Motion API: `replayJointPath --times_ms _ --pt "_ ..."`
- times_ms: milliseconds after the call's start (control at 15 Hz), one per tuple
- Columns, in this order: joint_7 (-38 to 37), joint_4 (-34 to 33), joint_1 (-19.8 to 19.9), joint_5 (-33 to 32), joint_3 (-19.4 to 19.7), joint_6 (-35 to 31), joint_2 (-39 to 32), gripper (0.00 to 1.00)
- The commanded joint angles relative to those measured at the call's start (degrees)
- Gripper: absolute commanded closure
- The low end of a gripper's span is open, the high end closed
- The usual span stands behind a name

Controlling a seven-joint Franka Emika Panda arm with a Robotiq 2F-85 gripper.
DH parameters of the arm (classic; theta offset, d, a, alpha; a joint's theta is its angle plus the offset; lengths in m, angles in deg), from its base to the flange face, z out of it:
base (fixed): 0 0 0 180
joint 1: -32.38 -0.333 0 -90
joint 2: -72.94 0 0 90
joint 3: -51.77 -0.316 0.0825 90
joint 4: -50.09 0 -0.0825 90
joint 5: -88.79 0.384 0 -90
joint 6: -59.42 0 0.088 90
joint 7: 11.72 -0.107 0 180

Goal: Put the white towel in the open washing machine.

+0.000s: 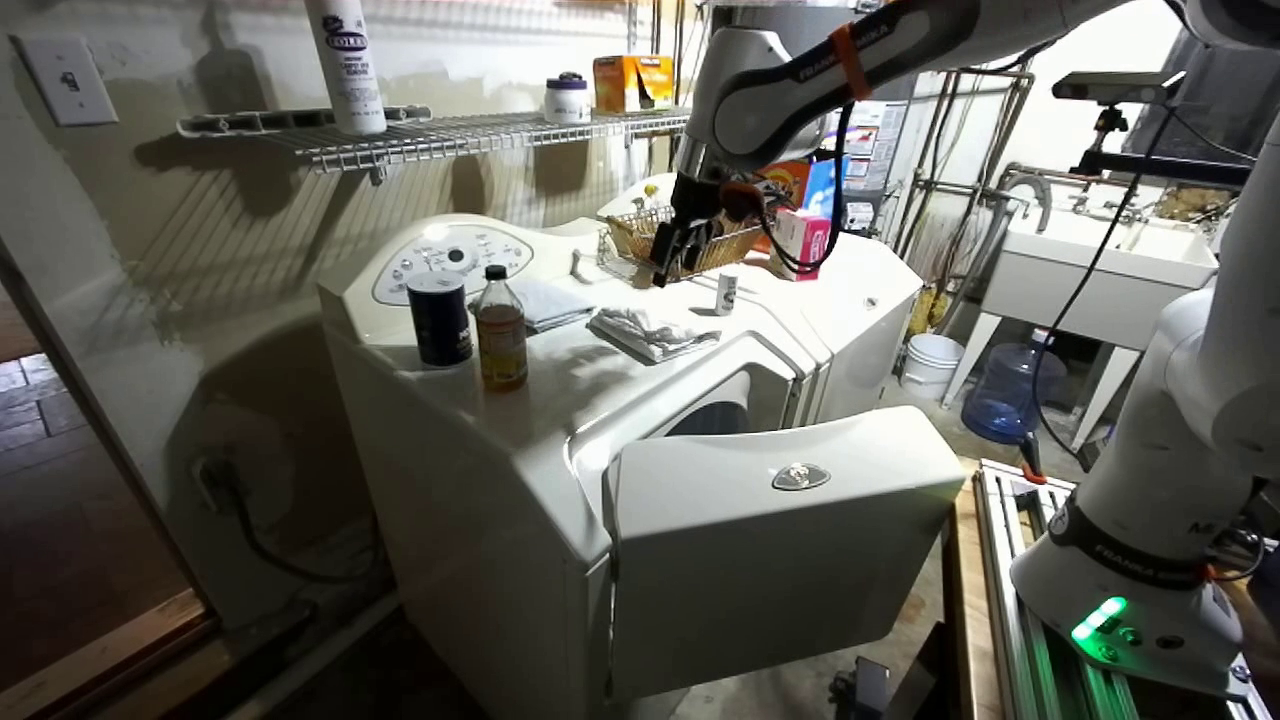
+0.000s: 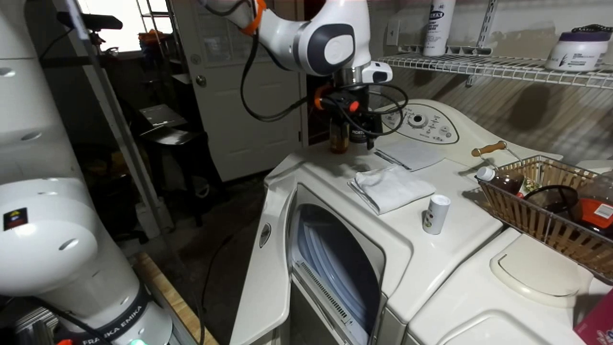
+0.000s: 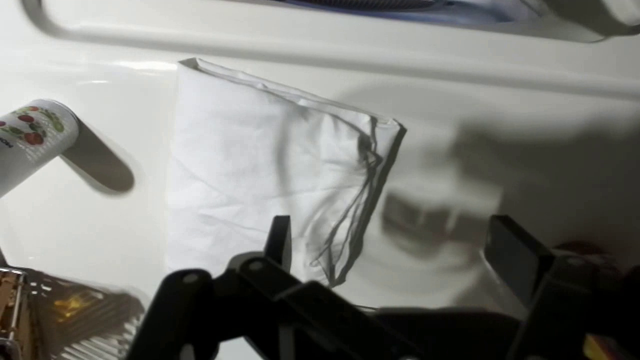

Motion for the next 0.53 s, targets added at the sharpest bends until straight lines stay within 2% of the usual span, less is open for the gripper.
replayJointPath --times_ms 0,467 --pt "0.1 -8.7 2.0 0.5 0.8 0.5 -9.0 0.00" --pt "1.7 -13.7 4.8 3.5 -0.8 -0.2 -18.4 0.00"
